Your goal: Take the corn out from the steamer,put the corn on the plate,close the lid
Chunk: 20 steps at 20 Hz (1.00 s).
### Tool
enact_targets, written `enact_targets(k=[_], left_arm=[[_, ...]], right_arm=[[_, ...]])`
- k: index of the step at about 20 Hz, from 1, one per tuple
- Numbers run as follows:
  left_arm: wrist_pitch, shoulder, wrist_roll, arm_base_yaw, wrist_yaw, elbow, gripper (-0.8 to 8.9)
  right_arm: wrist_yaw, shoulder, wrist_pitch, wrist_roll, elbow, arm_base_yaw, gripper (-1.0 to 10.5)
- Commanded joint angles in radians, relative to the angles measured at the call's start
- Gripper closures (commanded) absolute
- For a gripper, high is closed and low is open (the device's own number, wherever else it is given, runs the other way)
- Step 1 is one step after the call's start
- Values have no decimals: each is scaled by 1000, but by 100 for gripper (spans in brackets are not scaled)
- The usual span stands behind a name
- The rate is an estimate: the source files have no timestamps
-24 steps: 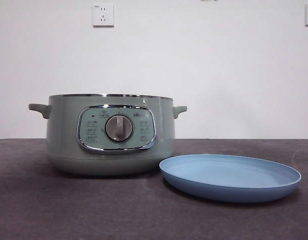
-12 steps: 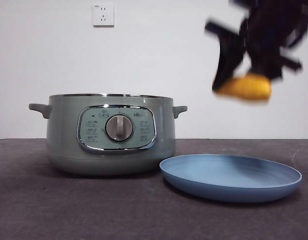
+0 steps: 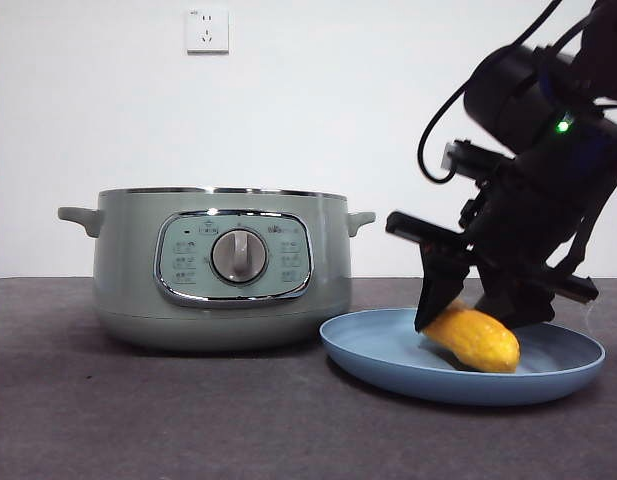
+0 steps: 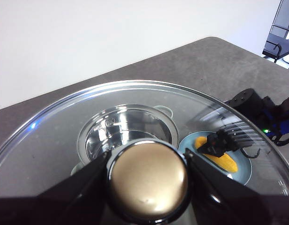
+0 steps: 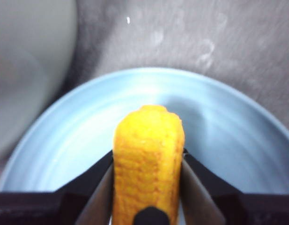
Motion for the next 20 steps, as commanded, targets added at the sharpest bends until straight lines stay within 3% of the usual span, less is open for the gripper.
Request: enact_targets(k=[1,5,7,10,15,20], left_arm=[[42,-12,-4,2,1,14,822],[44,-6,-4,2,1,13,822],[49,5,-4,2,1,13,822],[68,30,-5,2,2,13,822],[119,90,-14,1,8,13,822],[207,172,-23,0,32,10,822]], right_arm=[[39,13,8,10,-10,14,959],[41,13,-26,11,-10,17,913],[43,13,-55,11,-10,17,758],[60,12,-60,18,-9,17,428],[58,-37,-68,16,-9,17,407],[60,-291,-197,-54,-7,17,408]])
